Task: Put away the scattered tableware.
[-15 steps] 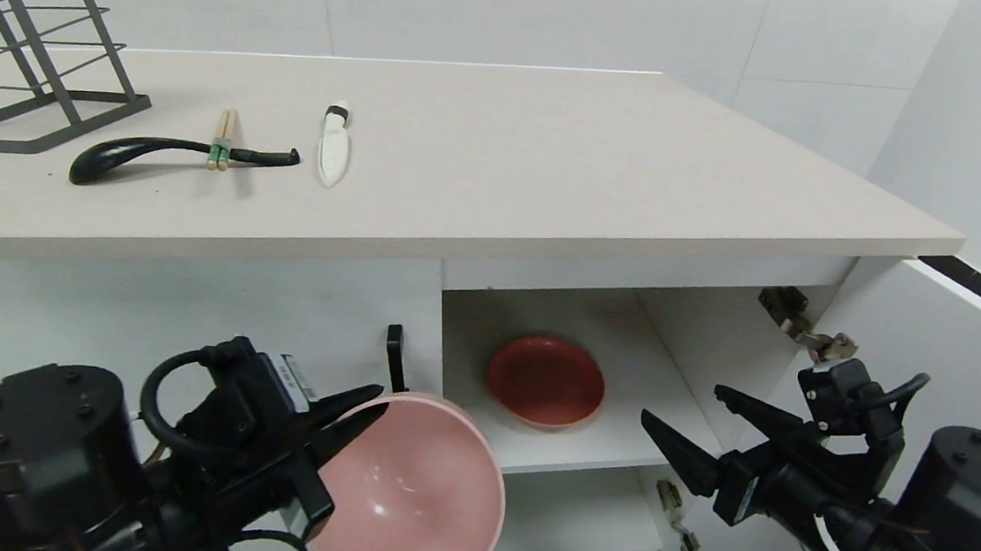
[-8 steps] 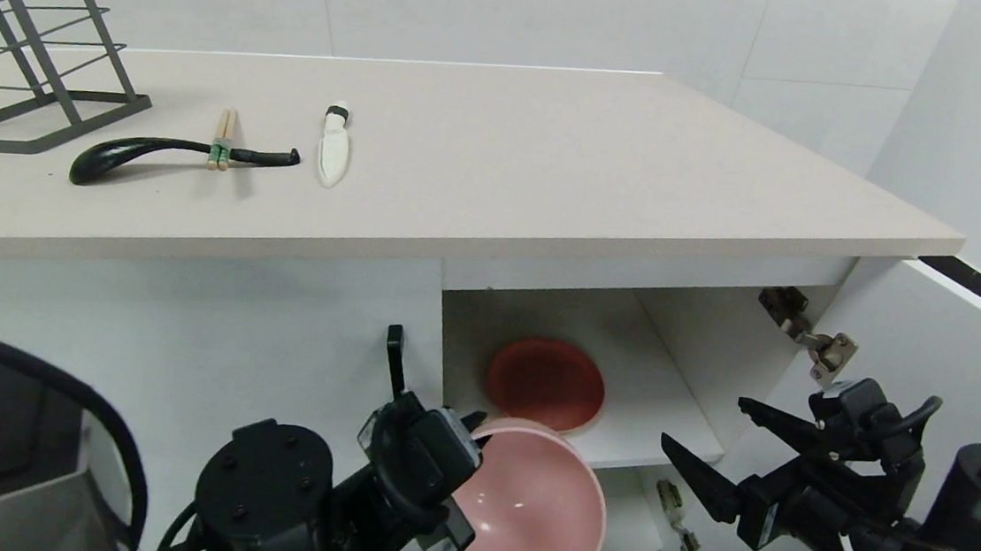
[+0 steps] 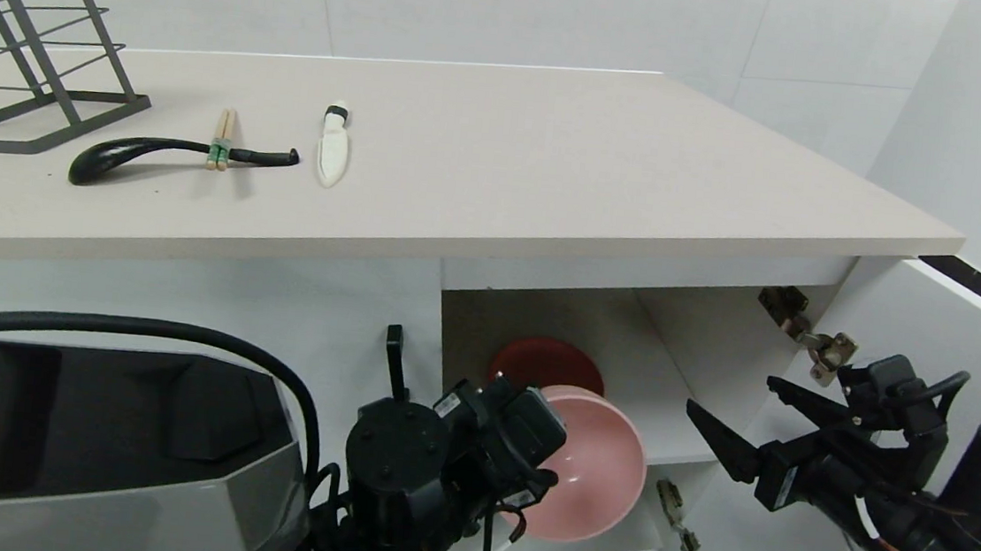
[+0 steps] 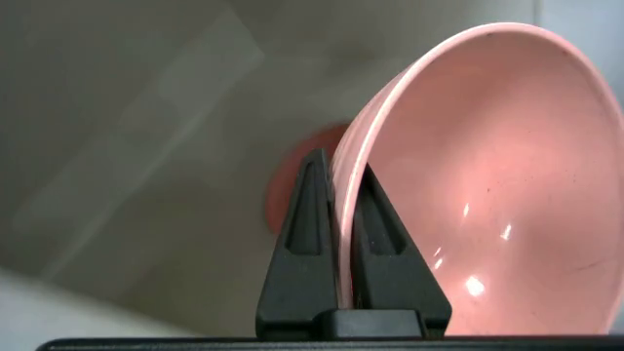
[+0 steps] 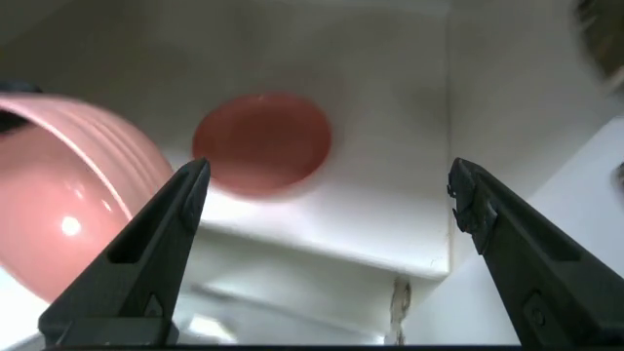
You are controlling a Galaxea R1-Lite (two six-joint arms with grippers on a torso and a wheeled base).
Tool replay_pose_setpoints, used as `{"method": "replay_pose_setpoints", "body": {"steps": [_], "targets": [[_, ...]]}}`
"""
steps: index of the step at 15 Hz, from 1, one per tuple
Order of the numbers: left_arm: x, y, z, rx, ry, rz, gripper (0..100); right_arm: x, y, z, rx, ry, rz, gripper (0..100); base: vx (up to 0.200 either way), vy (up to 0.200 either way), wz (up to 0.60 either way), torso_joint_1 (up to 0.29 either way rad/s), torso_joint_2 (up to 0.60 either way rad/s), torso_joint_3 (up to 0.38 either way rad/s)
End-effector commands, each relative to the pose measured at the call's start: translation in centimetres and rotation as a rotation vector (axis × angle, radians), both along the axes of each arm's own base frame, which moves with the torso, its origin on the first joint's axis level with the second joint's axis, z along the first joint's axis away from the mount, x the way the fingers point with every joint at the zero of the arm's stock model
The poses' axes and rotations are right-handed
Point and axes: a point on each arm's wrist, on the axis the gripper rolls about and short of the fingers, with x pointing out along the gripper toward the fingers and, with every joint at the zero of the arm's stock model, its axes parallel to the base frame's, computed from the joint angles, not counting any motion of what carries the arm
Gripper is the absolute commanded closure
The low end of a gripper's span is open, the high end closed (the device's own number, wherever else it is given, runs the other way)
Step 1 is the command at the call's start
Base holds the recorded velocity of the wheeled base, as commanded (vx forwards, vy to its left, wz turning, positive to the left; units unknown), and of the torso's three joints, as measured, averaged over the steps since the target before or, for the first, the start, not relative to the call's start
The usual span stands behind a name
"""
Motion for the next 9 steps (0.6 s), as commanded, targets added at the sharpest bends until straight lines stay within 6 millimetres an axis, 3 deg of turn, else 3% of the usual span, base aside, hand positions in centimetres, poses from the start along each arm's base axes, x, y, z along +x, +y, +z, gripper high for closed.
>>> {"method": "replay_pose_setpoints", "body": {"steps": [1, 5, 7, 9], "targets": [[1.4, -1.4, -1.0, -0.012, -0.011, 0.030, 100, 0.3, 0.0, 0.2, 0.013, -0.011, -0.007, 0, 0.000, 0.000, 0.00, 0.000, 0.00, 0.000], [2.5, -3.5, -1.0, -0.109, -0.020, 0.105, 100, -0.3, 0.1, 1.4, 0.054, -0.054, 0.004, 0, 0.000, 0.000, 0.00, 0.000, 0.00, 0.000], [2.6, -4.6, -0.5, -0.185, -0.010, 0.095, 100, -1.1, 0.8, 1.1, 0.061, -0.030, 0.051, 0, 0.000, 0.000, 0.00, 0.000, 0.00, 0.000], [2.0, -5.0, -0.4, -0.194, -0.008, 0.078, 100, -0.6, 1.3, -0.2, 0.037, 0.027, 0.059, 0, 0.000, 0.000, 0.00, 0.000, 0.00, 0.000]]}}
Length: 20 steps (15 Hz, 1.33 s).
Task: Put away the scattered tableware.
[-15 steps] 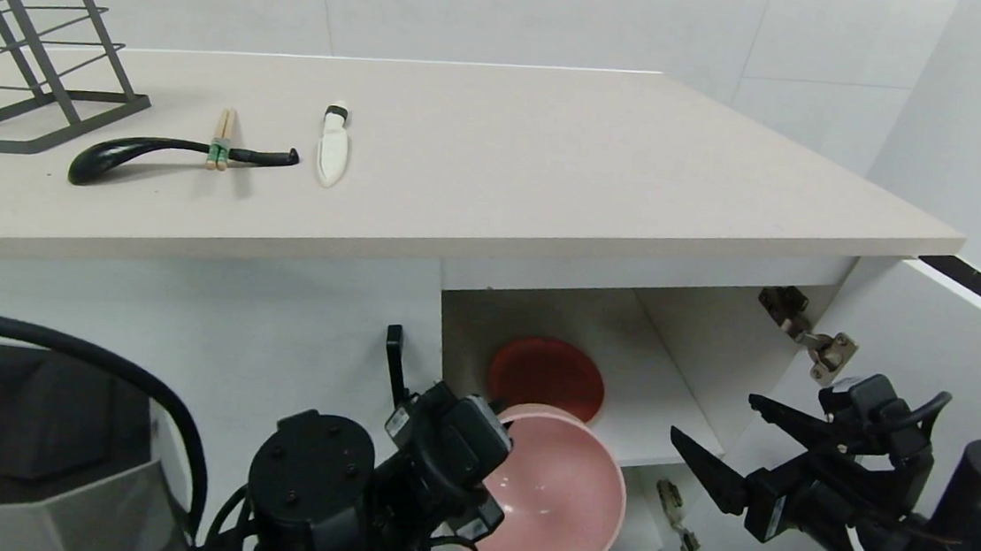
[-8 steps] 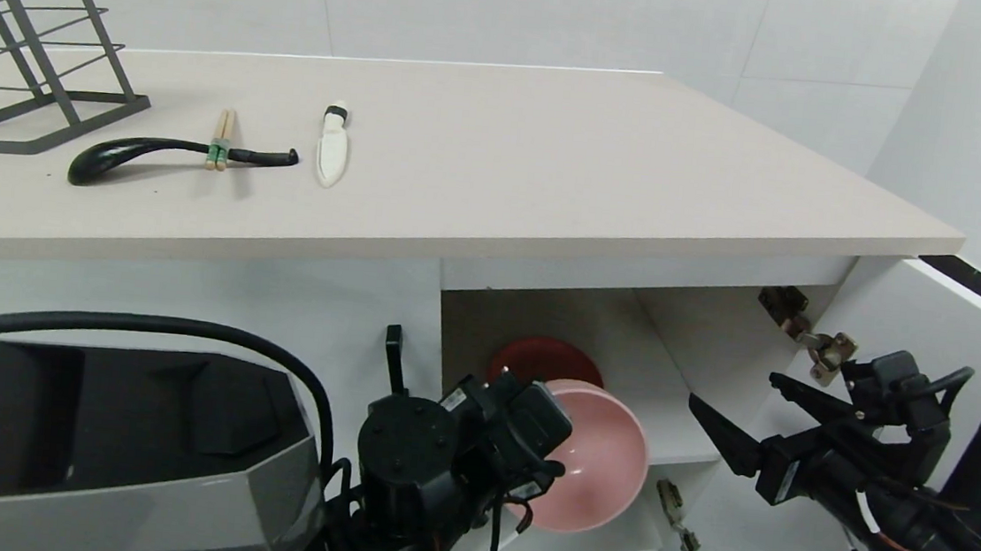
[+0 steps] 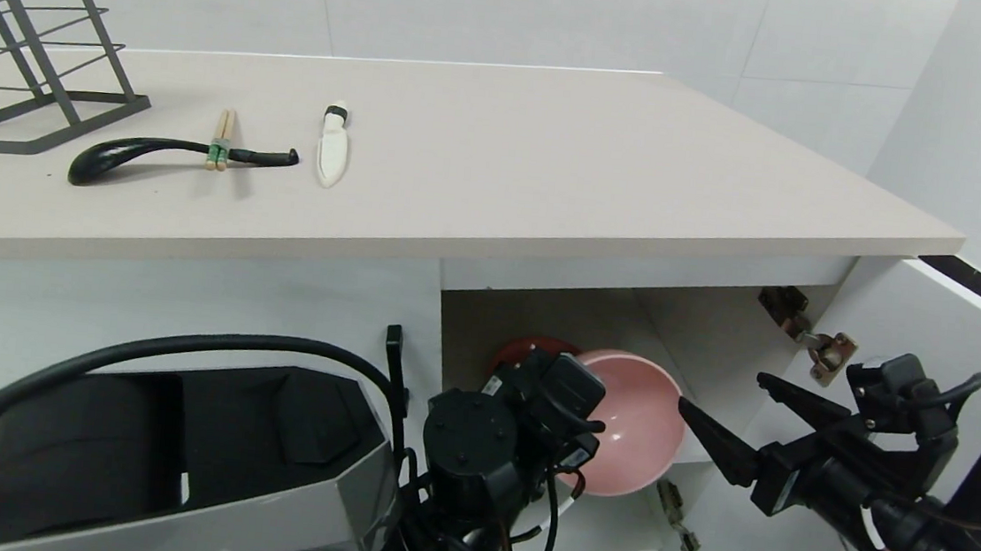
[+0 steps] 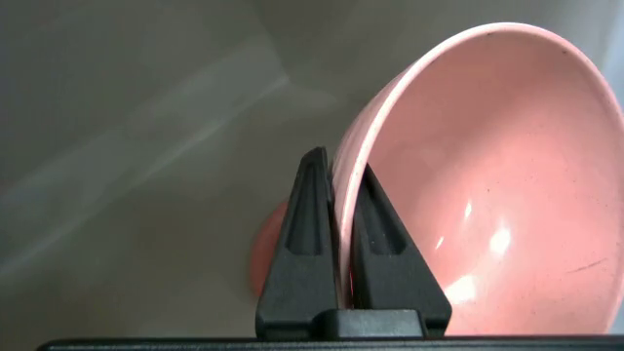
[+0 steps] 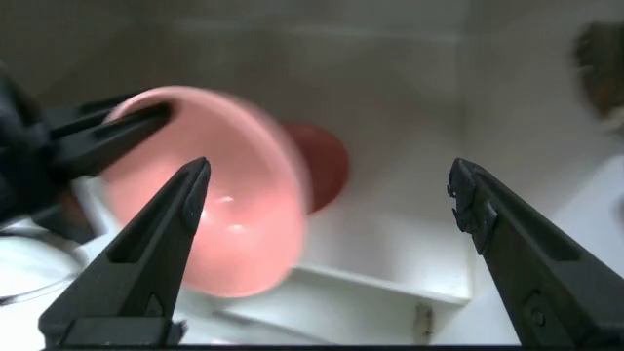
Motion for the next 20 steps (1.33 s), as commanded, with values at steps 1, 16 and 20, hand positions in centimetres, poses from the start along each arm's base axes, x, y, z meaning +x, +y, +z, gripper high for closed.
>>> {"method": "replay_pose_setpoints", "body": {"steps": [1, 16, 20], "targets": [[-0.5, -0.6, 0.1, -0.006, -0.004, -0.019, 100, 0.4, 0.3, -1.1, -0.021, 0.047, 0.006, 0, 0.000, 0.000, 0.00, 0.000, 0.00, 0.000], [-0.9, -1.6, 1.4, -0.161, 0.035, -0.053, 100, 3.1, -1.0, -3.0, -0.055, 0.104, -0.130, 0, 0.000, 0.000, 0.00, 0.000, 0.00, 0.000], [-0.8, -1.7, 1.7, -0.190, 0.036, -0.036, 100, 2.6, -0.5, -3.1, -0.058, 0.110, -0.104, 0, 0.000, 0.000, 0.00, 0.000, 0.00, 0.000]]}}
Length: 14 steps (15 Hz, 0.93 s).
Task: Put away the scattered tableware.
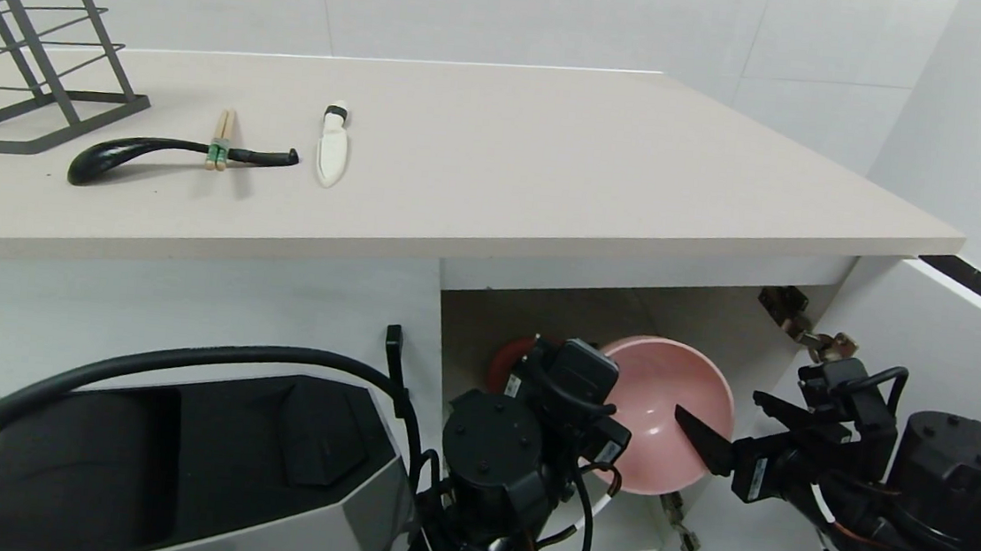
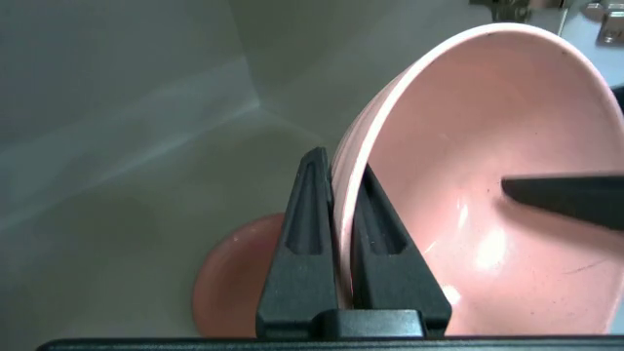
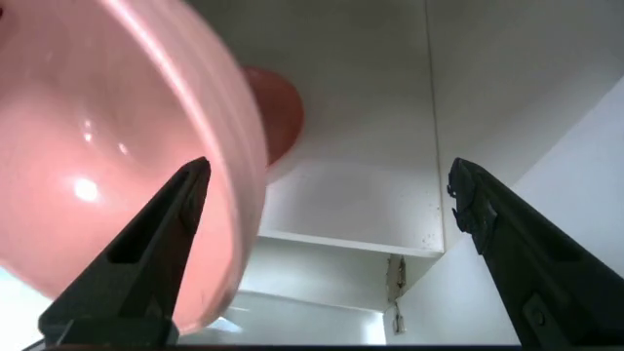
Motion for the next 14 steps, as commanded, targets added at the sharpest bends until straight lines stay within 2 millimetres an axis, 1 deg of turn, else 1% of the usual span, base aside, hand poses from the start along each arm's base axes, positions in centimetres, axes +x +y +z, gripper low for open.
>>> {"method": "replay_pose_setpoints", "body": {"steps": [1, 4, 7, 8, 11, 12, 13, 14], "targets": [[0.0, 0.0, 0.3, -0.013, -0.001, 0.000, 100, -0.2, 0.4, 0.0, 0.001, 0.000, 0.017, 100, 0.000, 0.000, 0.00, 0.000, 0.00, 0.000], [-0.1, 0.0, 0.3, -0.019, 0.003, -0.003, 100, -0.3, 1.0, 0.2, 0.007, -0.011, 0.043, 100, 0.000, 0.000, 0.00, 0.000, 0.00, 0.000], [0.0, 0.1, 0.3, -0.019, 0.004, -0.003, 100, -0.7, 1.3, 0.8, 0.020, -0.036, 0.064, 100, 0.000, 0.000, 0.00, 0.000, 0.00, 0.000], [0.0, 0.2, 0.1, -0.013, 0.008, 0.000, 0, -0.8, 1.4, 1.2, 0.025, -0.052, 0.069, 100, 0.000, 0.000, 0.00, 0.000, 0.00, 0.000], [-0.6, 0.1, 0.5, -0.019, 0.008, -0.013, 0, -0.6, 1.2, 1.0, 0.022, -0.045, 0.058, 100, 0.000, 0.000, 0.00, 0.000, 0.00, 0.000], [-1.2, 0.2, 0.9, -0.023, 0.011, -0.026, 0, -0.6, 1.1, 1.0, 0.020, -0.040, 0.053, 100, 0.000, 0.000, 0.00, 0.000, 0.00, 0.000], [-2.6, 0.8, 1.6, -0.037, 0.032, -0.057, 0, -0.6, 1.0, 0.7, 0.015, -0.029, 0.049, 100, 0.000, 0.000, 0.00, 0.000, 0.00, 0.000], [-3.1, 1.2, 1.8, -0.041, 0.042, -0.068, 0, -0.5, 1.0, 0.7, 0.014, -0.028, 0.049, 100, 0.000, 0.000, 0.00, 0.000, 0.00, 0.000]]}}
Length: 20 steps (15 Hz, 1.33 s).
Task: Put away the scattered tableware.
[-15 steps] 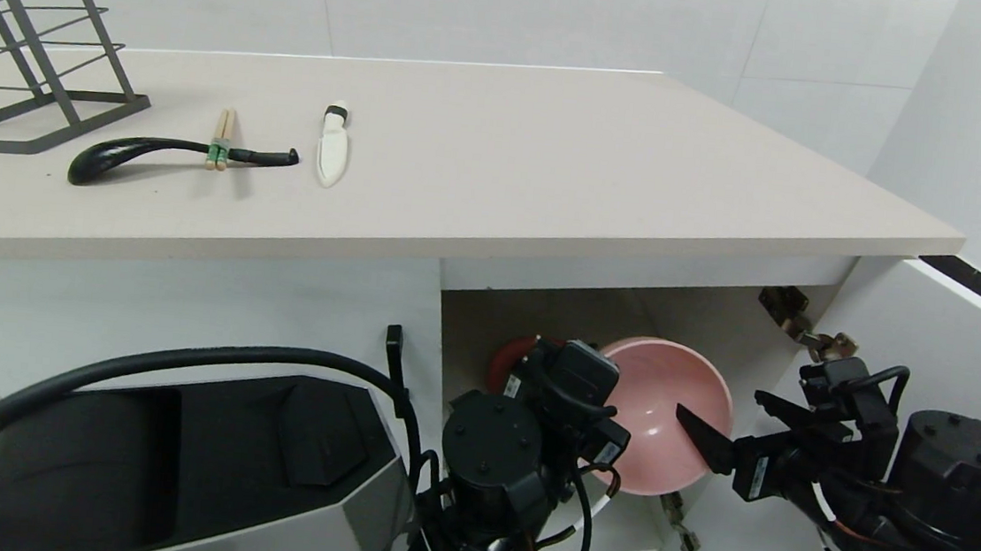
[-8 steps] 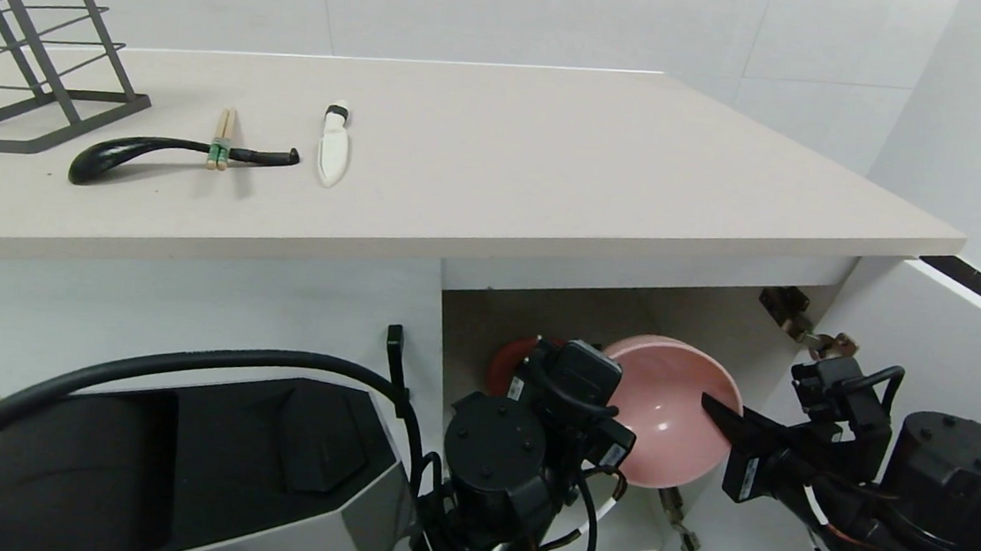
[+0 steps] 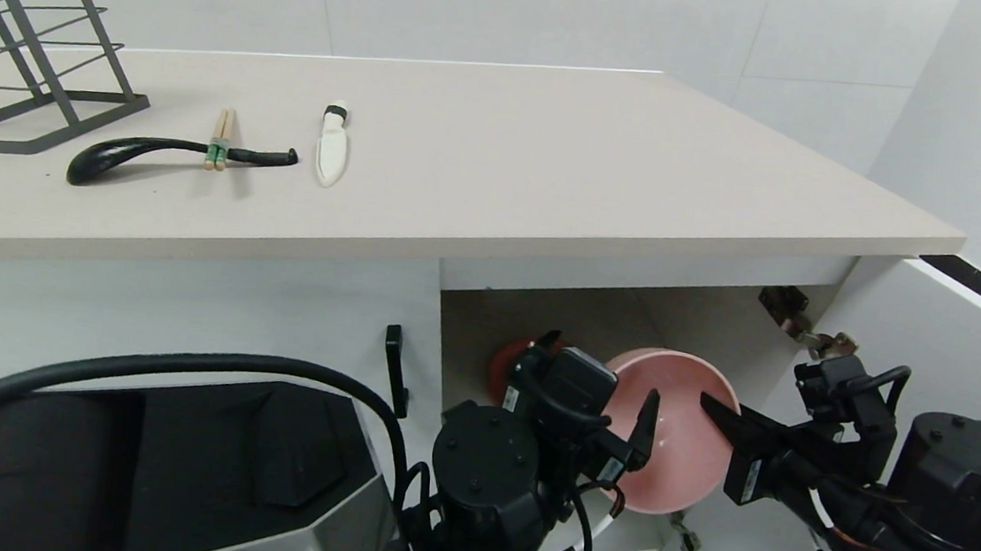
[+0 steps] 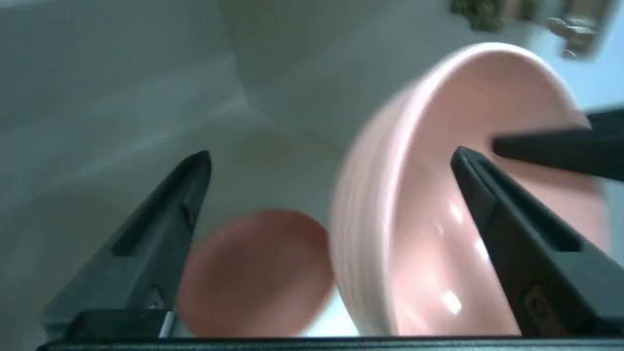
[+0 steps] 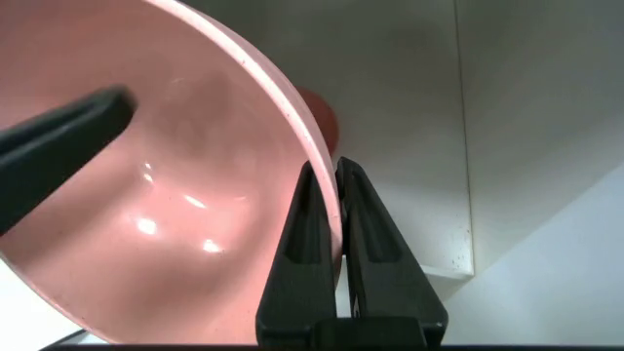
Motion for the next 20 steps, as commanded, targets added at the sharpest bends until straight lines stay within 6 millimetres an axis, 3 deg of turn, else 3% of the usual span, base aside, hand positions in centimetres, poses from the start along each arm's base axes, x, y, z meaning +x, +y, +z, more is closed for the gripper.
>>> {"method": "replay_pose_setpoints", "body": {"steps": [1, 4, 5, 6, 7, 12, 13, 18, 20], "targets": [[-2.0, 2.0, 1.8, -0.020, 0.023, -0.032, 0, 0.0, -0.1, -0.3, -0.007, 0.011, -0.003, 100, 0.000, 0.000, 0.00, 0.000, 0.00, 0.000], [-3.1, 5.0, 2.5, -0.004, 0.065, -0.128, 0, -0.1, -0.1, -0.5, -0.012, 0.022, -0.002, 100, 0.000, 0.000, 0.00, 0.000, 0.00, 0.000], [-4.1, 7.3, 2.8, 0.035, 0.073, -0.257, 0, -0.1, -0.1, -0.6, -0.014, 0.026, -0.002, 100, 0.000, 0.000, 0.00, 0.000, 0.00, 0.000], [-4.4, 8.0, 3.0, 0.048, 0.074, -0.299, 0, -0.1, -0.1, -0.6, -0.015, 0.027, -0.002, 100, 0.000, 0.000, 0.00, 0.000, 0.00, 0.000], [-4.7, 10.7, 2.9, 0.106, 0.075, -0.417, 0, -0.1, -0.1, -0.7, -0.017, 0.033, -0.002, 100, 0.000, 0.000, 0.00, 0.000, 0.00, 0.000], [-7.0, 18.0, 1.7, 0.270, 0.062, -0.689, 0, -0.2, -0.1, -1.0, -0.024, 0.047, -0.002, 100, 0.000, 0.000, 0.00, 0.000, 0.00, 0.000], [-7.3, 19.2, 1.9, 0.281, 0.045, -0.680, 0, -0.1, -0.1, -1.2, -0.027, 0.054, -0.002, 100, 0.000, 0.000, 0.00, 0.000, 0.00, 0.000], [-8.7, 22.0, 5.9, 0.208, -0.162, -0.593, 0, -0.1, -0.1, -1.4, -0.032, 0.064, -0.002, 100, 0.000, 0.000, 0.00, 0.000, 0.00, 0.000], [-10.1, 23.2, 6.5, 0.215, -0.147, -0.593, 0, -0.1, -0.1, -1.4, -0.031, 0.062, -0.002, 100, 0.000, 0.000, 0.00, 0.000, 0.00, 0.000]]}}
